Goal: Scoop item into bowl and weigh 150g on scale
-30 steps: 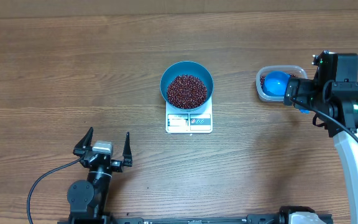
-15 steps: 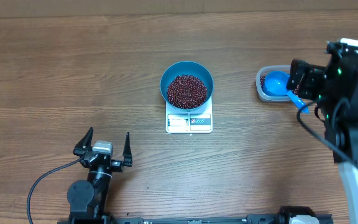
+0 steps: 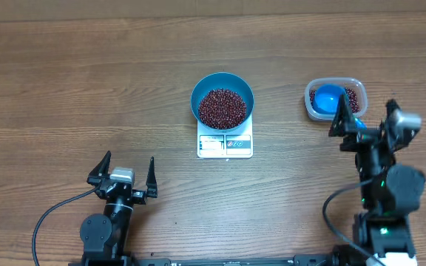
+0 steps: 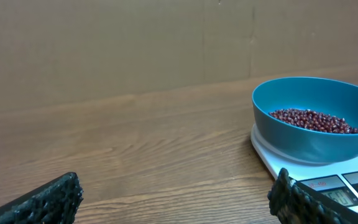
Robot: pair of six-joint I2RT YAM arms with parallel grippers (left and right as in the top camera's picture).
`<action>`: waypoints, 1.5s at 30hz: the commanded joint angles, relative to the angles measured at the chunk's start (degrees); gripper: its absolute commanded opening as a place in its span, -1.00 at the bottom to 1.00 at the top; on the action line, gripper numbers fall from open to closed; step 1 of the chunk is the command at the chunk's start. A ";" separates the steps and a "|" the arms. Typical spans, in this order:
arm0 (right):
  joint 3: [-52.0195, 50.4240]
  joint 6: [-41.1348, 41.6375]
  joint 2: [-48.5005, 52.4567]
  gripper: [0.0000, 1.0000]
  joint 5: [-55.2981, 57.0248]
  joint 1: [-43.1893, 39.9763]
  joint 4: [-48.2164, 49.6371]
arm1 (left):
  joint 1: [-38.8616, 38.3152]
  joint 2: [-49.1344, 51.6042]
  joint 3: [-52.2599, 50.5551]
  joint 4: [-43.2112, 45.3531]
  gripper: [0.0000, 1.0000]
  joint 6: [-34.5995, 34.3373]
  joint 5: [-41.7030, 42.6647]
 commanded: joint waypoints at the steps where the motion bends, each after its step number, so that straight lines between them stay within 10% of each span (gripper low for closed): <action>1: -8.24 -0.46 -5.64 1.00 -0.96 -0.11 6.91 | 0.39 -0.61 -0.26 -0.11 0.99 -0.33 -0.33; 14: -21.90 -0.68 -35.74 1.00 -1.36 -0.11 -4.79 | 0.39 -0.61 -0.26 -0.13 0.99 -0.33 -0.33; 45: -21.90 -3.93 -35.47 1.00 -4.50 -0.22 -18.14 | 0.39 -0.61 -0.26 -0.13 0.99 -0.33 -0.33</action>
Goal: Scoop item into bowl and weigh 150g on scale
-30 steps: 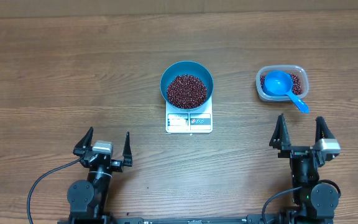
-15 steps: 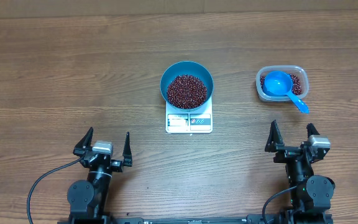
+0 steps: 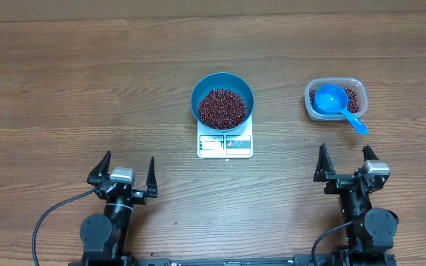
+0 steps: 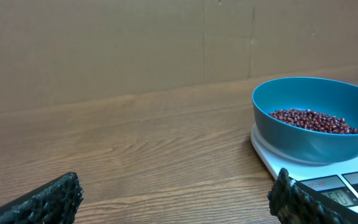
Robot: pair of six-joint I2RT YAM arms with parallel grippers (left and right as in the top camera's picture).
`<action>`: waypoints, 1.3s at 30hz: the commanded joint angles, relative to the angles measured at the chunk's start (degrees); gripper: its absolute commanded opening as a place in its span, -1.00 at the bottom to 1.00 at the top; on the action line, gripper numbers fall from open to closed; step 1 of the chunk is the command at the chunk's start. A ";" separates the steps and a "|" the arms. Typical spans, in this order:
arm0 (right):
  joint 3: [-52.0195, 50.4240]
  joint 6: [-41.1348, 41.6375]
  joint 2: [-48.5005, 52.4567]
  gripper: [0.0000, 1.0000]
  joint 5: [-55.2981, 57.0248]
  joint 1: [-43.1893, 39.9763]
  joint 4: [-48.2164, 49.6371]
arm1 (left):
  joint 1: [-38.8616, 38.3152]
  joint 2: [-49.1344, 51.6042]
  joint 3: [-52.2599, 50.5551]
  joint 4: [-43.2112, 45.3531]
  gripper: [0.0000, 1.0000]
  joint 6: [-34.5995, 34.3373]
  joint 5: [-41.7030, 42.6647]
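A blue bowl point(image 3: 222, 100) holding dark red beans sits on the white scale point(image 3: 225, 145) at mid-table; the left wrist view shows the same bowl point(image 4: 312, 127) on the scale point(image 4: 328, 177) at the right. A clear container point(image 3: 350, 92) of beans at the right holds the blue scoop point(image 3: 336, 103), its handle sticking out toward the front right. My left gripper point(image 3: 123, 171) stands open near the front left, nothing between its fingers point(image 4: 48, 200). My right gripper point(image 3: 344, 162) stands open at the front right, well short of the container.
The wooden table point(image 3: 87, 81) stretches wide to the left and behind the scale. A brown wall point(image 4: 104, 43) backs the table in the left wrist view. Black cables trail from both arm bases at the front edge.
My right gripper was up at the container by the scoop's handle; now it is back at the front right, open and empty. The scoop lies in the container. The left arm is unchanged.
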 commanded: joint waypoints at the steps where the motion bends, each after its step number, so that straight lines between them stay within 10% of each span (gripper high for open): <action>1: -0.61 -2.47 -0.42 1.00 -2.12 -0.22 0.35 | 0.39 -0.59 -0.26 -0.11 0.99 -0.33 -0.33; 39: -0.61 -4.07 -0.42 1.00 -3.91 -0.22 0.68 | 0.39 -0.59 -0.26 -0.11 0.99 -0.33 -0.33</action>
